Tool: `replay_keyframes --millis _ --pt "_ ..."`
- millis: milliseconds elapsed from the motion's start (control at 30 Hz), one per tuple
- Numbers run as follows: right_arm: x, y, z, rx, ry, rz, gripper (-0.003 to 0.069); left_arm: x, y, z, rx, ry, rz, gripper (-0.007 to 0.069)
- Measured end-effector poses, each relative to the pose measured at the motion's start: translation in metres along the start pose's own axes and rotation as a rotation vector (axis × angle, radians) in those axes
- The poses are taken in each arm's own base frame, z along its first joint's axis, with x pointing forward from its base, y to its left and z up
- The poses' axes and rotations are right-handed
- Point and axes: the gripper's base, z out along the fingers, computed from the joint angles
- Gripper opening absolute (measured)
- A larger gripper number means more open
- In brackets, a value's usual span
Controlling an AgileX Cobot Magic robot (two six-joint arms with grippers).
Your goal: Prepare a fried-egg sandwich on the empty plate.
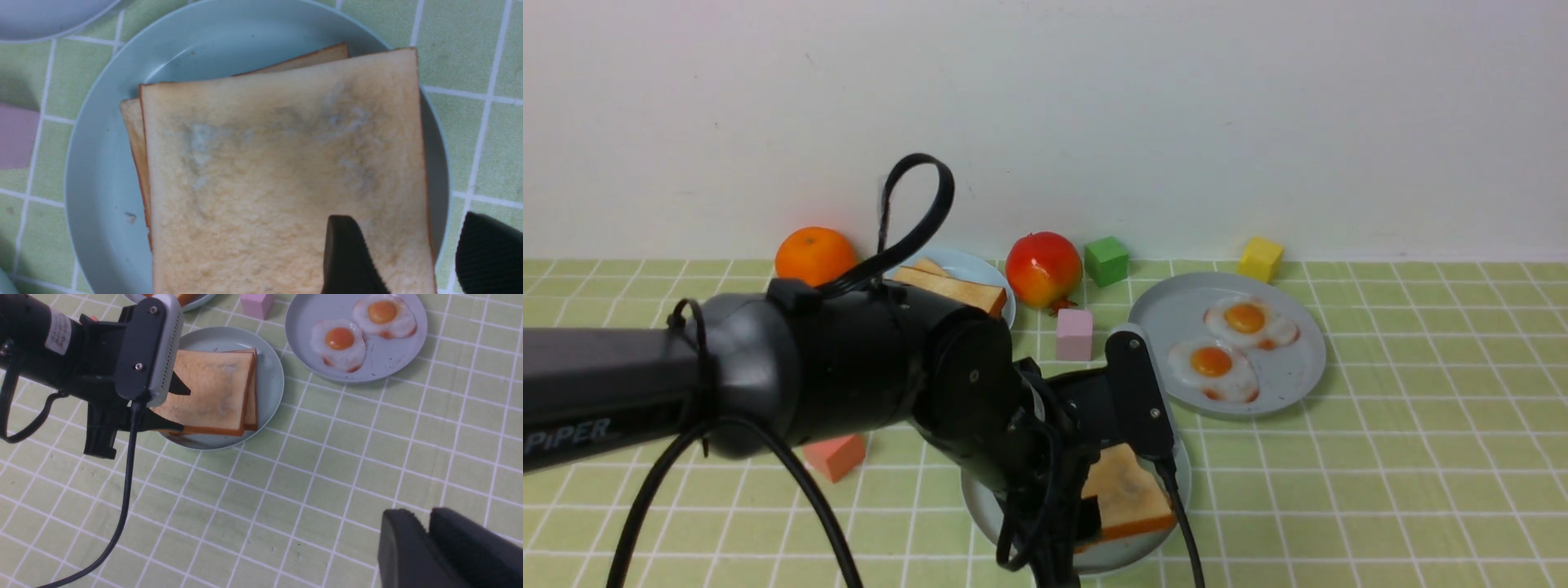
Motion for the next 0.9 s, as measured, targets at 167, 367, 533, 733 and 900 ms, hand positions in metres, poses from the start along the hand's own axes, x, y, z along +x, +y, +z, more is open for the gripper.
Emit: replay_keyframes --millis 167,367,533,733,900 --pt "0.003 0.0 0.0 -0.002 0.029 0.0 0.0121 -0.01 0.0 -0.029 -0.013 -0.085 -0.082 0.0353" --pt "0.007 0.001 -0.003 -0.004 0.056 -0.001 0.0123 -0.031 -0.006 -0.147 -0.107 -0.436 -0.331 0.0116" --pt "0.017 0.003 -0.018 -0.003 0.039 -0.011 0.0097 -0.009 -0.038 -0.244 -0.153 -0.673 -0.399 -0.0013" --pt "0.044 0.004 -0.058 0.043 -0.094 -0.038 -0.0008 0.069 -0.099 -0.271 -0.241 -0.89 -0.463 -0.0013" --pt "0.064 0.006 -0.083 0.054 -0.209 -0.006 -0.0001 0.125 -0.128 -0.244 -0.312 -1.044 -0.602 -0.0013"
